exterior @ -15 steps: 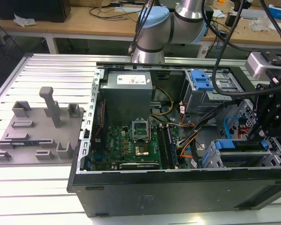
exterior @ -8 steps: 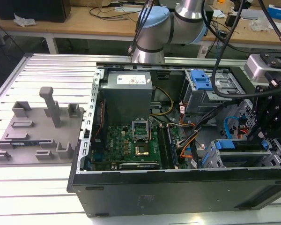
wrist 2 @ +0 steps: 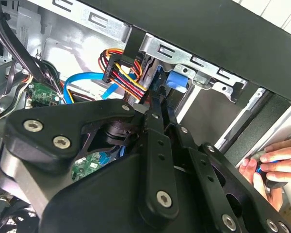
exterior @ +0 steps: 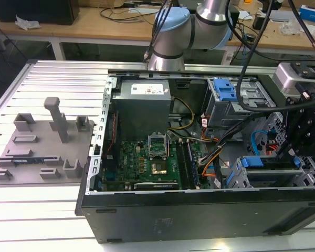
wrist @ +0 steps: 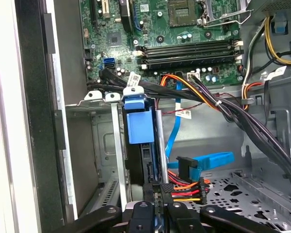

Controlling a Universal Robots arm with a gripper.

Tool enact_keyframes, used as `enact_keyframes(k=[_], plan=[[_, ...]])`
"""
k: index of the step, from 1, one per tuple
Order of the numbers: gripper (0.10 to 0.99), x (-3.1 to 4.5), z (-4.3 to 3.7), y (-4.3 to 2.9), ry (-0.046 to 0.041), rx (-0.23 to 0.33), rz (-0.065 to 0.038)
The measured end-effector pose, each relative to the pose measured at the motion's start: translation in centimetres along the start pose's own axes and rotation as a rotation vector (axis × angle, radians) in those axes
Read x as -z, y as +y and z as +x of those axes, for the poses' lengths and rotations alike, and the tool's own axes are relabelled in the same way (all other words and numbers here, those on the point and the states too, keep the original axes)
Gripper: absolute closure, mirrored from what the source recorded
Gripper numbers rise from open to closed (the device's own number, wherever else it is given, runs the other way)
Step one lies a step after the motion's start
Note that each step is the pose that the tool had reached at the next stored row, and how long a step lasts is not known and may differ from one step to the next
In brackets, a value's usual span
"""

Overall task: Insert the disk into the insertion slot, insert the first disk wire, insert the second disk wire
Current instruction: 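Insert the first disk wire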

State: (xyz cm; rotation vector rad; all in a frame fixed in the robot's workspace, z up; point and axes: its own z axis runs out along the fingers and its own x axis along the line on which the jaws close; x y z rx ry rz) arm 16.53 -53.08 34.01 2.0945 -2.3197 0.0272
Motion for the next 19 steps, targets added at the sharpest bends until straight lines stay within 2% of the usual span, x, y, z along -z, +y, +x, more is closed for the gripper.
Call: enact_keyframes(k=[7,8,9,11,12,14,17,19], plan=[[0.918,-0.25,0.00,0.01,0.0003,0.001,0.000],[0.906,-0.28,0.01,0.06,-0.0003,0.001,0.000],[0.847,-0.20,0.01,0.07,-0.0001,0.001,0.000],[0.722,0.79,0.02,0.07,-0.0002,0.001,0.000],[0.722,1.19,0.03,0.07,0.0000,0.001,0.000],[0.722,3.12,0.05,0.07,0.0001,0.001,0.000],[0.722,4.66,-0.16,0.10,0.0004,0.001,0.000],[0.722,4.85,-0.25,0.10,0.0006,0.001,0.000]])
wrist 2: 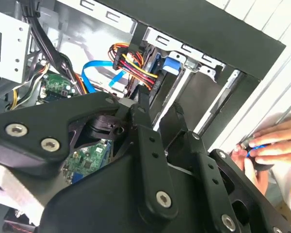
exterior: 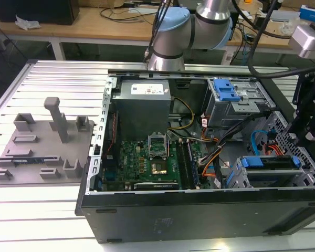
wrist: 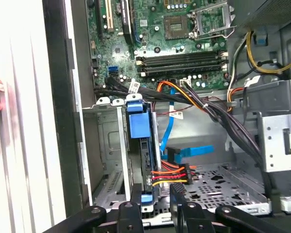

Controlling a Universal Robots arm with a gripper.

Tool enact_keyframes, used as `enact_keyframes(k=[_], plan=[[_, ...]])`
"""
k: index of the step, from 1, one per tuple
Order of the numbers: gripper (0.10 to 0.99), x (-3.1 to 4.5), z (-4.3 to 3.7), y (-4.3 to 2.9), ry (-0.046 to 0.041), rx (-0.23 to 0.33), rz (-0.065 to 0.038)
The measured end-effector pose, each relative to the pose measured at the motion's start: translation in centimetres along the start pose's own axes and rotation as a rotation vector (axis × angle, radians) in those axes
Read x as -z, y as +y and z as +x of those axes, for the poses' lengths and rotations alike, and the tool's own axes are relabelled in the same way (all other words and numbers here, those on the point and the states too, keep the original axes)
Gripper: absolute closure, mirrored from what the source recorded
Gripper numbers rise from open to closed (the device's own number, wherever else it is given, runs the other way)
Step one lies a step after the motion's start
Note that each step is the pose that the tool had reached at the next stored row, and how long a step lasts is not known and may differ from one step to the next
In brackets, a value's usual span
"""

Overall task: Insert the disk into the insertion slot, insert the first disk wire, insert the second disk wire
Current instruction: 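Insert the first disk wire, then insert the second disk wire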

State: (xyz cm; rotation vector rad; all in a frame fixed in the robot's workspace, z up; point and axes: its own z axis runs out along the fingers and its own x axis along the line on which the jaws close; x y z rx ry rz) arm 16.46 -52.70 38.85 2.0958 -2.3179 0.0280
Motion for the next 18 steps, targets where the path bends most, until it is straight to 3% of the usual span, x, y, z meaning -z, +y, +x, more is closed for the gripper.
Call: enact_keyframes(k=[18], plan=[[0.722,0.01,0.00,0.00,0.0060,0.000,0.001]])
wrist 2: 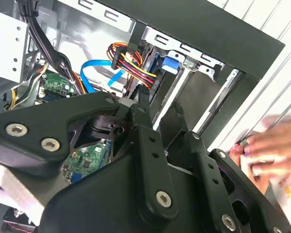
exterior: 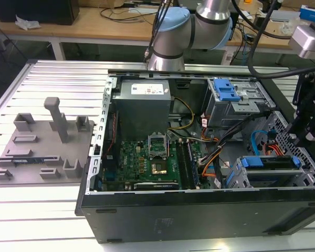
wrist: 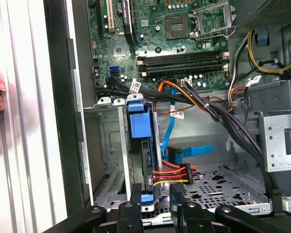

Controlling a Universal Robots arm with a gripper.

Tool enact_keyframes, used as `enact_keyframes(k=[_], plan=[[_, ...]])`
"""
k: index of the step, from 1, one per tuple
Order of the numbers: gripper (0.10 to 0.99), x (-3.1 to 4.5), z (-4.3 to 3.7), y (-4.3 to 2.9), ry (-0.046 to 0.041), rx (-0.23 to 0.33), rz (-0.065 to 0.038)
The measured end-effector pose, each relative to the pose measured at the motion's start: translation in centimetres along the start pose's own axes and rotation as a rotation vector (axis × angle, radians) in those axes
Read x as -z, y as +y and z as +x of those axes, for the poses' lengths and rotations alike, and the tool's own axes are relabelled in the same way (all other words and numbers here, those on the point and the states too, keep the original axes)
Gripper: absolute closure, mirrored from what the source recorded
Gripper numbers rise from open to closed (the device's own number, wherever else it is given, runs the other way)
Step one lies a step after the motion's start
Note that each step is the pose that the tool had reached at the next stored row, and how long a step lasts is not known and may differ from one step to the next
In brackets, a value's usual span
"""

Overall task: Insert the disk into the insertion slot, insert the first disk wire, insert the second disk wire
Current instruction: 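Insert the second disk wire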

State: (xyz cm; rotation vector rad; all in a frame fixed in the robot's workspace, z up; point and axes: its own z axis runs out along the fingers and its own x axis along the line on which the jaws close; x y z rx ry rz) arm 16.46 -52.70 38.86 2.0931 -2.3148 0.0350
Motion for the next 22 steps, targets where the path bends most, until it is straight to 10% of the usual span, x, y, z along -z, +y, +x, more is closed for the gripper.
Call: enact_keyframes(k=[5,8,9,12,15,19,22], plan=[[0.722,0.00,0.00,0.00,0.0010,0.000,0.000],[0.722,0.02,-0.58,0.06,0.0221,0.000,0.002],[0.722,0.06,-1.61,0.19,0.0729,0.000,0.007],[0.722,-0.10,-2.48,0.43,0.0877,-0.001,0.009],[0.722,-0.21,-3.37,0.61,0.1296,-0.001,0.013],[0.722,-0.22,-5.11,0.90,0.2315,-0.001,0.023],[0.722,-0.25,-6.00,1.06,0.2373,-0.001,0.024]])
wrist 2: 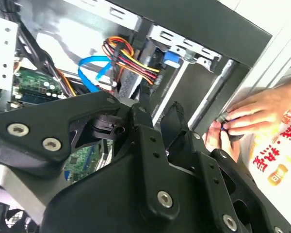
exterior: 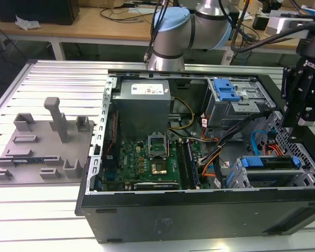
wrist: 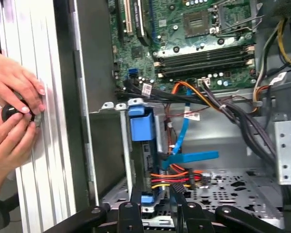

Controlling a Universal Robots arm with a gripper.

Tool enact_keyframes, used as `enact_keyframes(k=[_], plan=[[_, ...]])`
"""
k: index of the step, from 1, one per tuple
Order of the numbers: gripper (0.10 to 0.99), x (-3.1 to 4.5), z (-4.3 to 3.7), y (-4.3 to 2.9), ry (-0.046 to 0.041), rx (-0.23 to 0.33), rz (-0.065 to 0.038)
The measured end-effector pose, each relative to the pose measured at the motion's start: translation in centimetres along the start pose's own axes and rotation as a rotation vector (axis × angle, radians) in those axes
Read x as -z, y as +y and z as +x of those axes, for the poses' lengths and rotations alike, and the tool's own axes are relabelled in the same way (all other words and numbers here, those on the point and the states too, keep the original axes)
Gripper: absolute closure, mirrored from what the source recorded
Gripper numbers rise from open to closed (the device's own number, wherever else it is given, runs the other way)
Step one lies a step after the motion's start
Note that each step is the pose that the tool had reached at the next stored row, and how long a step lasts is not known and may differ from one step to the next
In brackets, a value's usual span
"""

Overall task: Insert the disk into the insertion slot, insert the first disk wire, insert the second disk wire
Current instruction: 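Insert the second disk wire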

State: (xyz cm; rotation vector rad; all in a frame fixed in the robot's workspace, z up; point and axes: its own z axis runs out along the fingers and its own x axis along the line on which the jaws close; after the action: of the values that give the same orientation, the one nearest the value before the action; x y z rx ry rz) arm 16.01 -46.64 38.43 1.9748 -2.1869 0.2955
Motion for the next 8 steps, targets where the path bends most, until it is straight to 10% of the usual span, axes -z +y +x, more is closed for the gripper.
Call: enact_keyframes(k=[4,8], plan=[[0.722,-0.04,-0.80,0.17,0.0205,0.002,-0.013],[0.722,0.11,-1.45,0.23,0.0703,0.019,-0.072]])
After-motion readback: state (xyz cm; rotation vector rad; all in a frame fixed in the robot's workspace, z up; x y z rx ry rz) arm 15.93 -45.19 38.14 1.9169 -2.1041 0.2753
